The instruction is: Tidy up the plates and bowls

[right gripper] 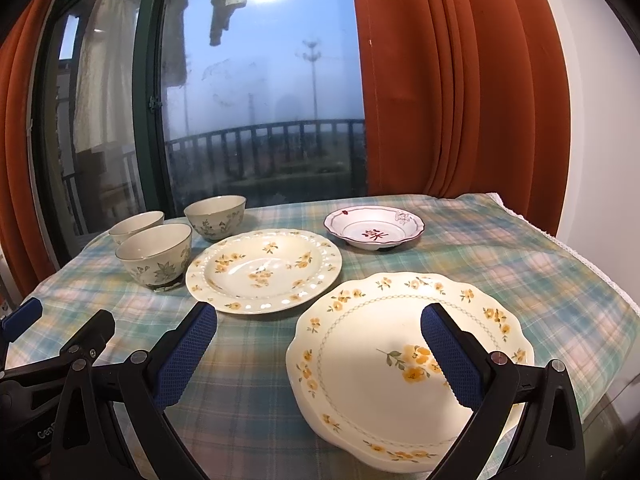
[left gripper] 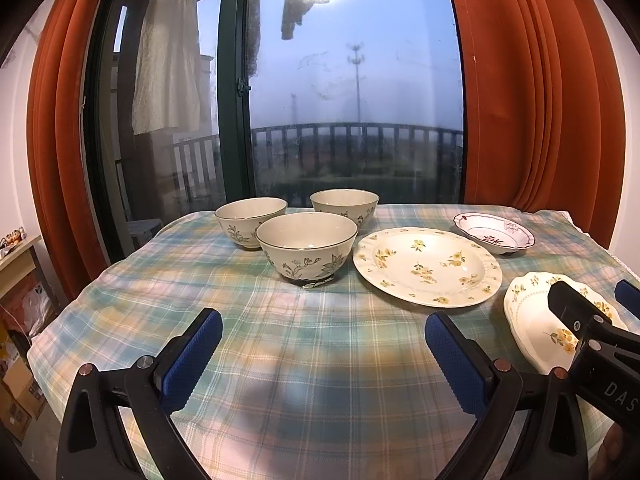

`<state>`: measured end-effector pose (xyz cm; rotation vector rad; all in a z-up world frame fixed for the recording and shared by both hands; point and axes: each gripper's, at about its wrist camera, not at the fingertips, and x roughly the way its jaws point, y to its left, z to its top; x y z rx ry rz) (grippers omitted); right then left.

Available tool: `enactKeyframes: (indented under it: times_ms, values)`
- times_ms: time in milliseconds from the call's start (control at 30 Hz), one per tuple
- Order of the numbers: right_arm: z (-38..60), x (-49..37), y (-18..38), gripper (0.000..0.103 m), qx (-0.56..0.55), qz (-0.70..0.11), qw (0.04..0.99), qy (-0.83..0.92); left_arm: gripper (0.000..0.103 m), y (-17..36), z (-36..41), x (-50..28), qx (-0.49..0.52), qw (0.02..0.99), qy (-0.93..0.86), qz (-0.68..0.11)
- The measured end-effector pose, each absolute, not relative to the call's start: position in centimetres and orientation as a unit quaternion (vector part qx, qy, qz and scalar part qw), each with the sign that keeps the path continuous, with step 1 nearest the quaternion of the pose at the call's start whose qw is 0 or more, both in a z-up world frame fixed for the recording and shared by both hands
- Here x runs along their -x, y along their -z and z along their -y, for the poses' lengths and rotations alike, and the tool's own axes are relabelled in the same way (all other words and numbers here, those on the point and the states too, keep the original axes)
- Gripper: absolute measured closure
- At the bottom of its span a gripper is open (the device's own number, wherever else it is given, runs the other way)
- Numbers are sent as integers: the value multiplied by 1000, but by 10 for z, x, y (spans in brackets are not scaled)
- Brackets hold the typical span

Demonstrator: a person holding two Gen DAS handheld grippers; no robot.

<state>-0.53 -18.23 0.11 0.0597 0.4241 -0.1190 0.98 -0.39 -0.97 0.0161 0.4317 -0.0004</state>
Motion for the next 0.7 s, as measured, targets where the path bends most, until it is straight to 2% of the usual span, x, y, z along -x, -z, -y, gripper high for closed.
enactKeyframes:
  times_ms: [700]
  values:
    - [182,7,0,0,-34,-219,973,59,1,16,4,-7,-7,976,0,-218]
